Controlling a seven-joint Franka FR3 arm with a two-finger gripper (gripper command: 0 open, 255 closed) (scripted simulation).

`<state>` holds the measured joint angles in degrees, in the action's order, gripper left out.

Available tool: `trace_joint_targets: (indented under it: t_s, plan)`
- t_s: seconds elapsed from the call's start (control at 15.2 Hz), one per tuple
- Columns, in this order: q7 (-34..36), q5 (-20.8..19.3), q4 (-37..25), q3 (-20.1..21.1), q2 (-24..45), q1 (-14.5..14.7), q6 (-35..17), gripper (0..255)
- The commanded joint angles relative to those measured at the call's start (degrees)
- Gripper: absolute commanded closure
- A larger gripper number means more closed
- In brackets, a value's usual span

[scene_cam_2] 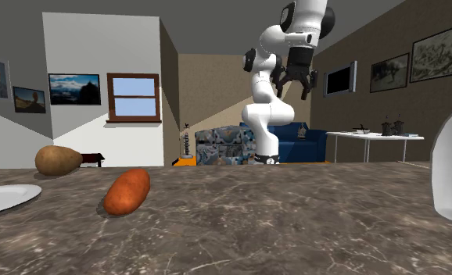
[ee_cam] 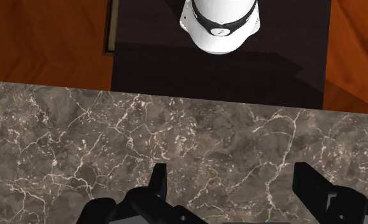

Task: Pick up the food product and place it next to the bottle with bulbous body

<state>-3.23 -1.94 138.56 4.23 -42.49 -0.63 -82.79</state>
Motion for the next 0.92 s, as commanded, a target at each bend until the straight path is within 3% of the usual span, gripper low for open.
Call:
trace_joint_targets:
  t_s: [0.0,0.86]
  plan:
    - [0.0,0.0,0.0,0.0,0.0,0.0,0.0,0]
    - [-12.2,-9.6,2.2,-13.3,10.9,-6.5,-21.3,0]
